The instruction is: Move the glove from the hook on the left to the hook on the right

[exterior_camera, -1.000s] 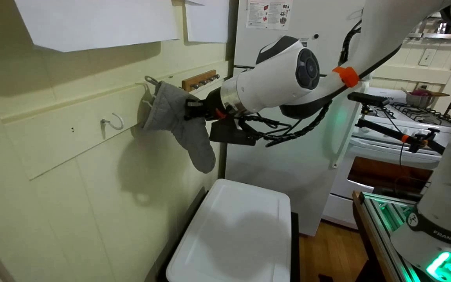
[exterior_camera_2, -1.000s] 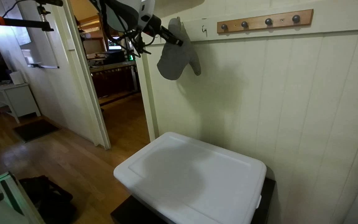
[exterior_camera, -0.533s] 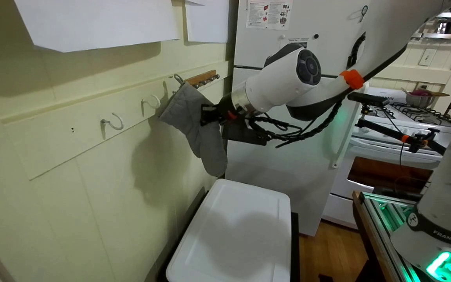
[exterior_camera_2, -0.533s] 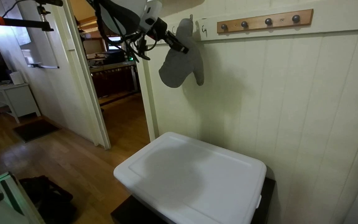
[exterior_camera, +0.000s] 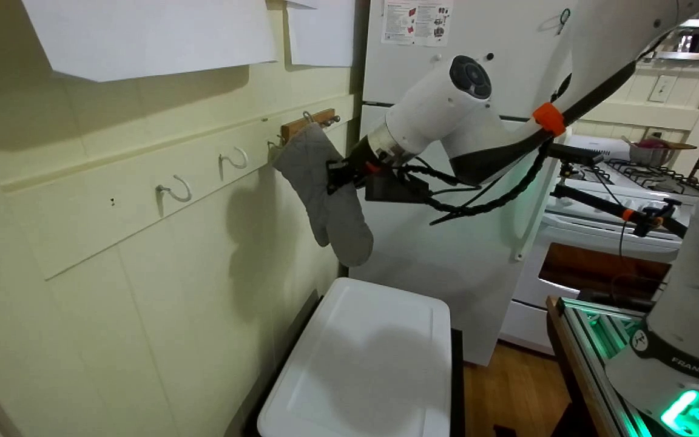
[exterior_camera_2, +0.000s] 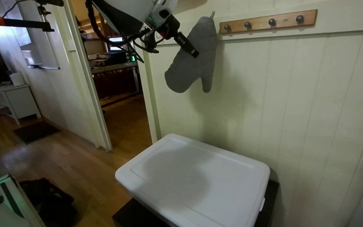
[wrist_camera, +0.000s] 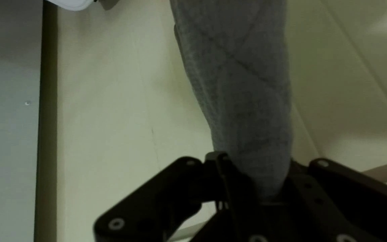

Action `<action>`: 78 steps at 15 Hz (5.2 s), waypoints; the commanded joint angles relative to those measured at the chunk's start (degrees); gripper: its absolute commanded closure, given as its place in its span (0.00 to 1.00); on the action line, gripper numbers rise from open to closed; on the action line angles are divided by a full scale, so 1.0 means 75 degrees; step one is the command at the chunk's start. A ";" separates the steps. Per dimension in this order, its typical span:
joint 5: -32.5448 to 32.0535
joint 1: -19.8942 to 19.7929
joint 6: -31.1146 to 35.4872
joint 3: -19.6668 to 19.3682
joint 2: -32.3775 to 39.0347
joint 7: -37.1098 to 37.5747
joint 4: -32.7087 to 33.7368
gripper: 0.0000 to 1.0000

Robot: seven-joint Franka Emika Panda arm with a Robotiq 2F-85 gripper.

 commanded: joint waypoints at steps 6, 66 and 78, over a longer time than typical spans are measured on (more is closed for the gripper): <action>0.3053 0.1490 0.1059 -0.1210 -0.0348 -0.5016 -0.0869 0.97; 0.7601 0.2108 -0.4723 -0.1767 0.0344 -1.3959 0.2480 0.97; 0.7647 0.2120 -0.4793 -0.1744 0.0299 -1.4174 0.2498 0.97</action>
